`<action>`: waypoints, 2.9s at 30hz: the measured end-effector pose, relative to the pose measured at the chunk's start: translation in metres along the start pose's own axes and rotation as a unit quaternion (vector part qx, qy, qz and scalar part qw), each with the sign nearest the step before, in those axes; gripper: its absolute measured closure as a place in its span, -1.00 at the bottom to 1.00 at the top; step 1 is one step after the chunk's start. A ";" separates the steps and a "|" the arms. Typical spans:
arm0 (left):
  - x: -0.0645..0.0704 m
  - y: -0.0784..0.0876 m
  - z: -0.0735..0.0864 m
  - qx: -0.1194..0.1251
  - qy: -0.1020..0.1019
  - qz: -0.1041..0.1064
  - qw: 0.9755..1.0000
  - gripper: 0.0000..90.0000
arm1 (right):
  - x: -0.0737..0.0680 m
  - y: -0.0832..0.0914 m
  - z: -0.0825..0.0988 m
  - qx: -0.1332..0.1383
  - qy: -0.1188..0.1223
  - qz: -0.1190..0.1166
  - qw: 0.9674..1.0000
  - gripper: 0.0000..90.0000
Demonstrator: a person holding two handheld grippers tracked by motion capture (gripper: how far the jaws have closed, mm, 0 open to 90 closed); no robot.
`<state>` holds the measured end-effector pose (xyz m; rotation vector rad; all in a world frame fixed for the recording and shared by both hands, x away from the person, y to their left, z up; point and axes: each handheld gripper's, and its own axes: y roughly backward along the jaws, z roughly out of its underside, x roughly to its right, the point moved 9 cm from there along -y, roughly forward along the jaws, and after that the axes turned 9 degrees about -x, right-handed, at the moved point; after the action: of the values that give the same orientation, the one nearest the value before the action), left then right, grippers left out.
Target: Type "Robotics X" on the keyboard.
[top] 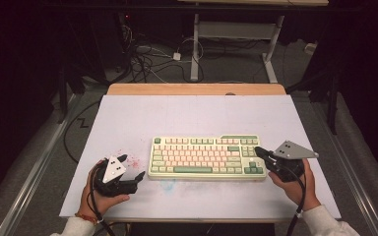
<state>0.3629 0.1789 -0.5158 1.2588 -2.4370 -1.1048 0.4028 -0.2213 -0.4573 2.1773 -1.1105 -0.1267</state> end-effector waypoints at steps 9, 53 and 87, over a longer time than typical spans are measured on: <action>0.005 -0.001 0.000 -0.005 0.002 0.010 1.000 -0.58 | -0.017 -0.025 -0.006 -0.025 0.030 -0.031 0.999 1.00; 0.008 -0.001 -0.012 -0.019 0.000 0.043 0.999 0.52 | -0.047 -0.061 0.019 -0.091 0.064 -0.068 0.991 1.00; 0.028 -0.050 -0.079 -0.068 -0.054 0.090 0.992 0.95 | -0.047 -0.061 0.020 -0.089 0.069 -0.065 0.992 1.00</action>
<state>0.4136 0.0973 -0.4987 0.9406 -2.4458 -1.2937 0.4069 -0.1718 -0.5194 2.0650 -0.8478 -0.1255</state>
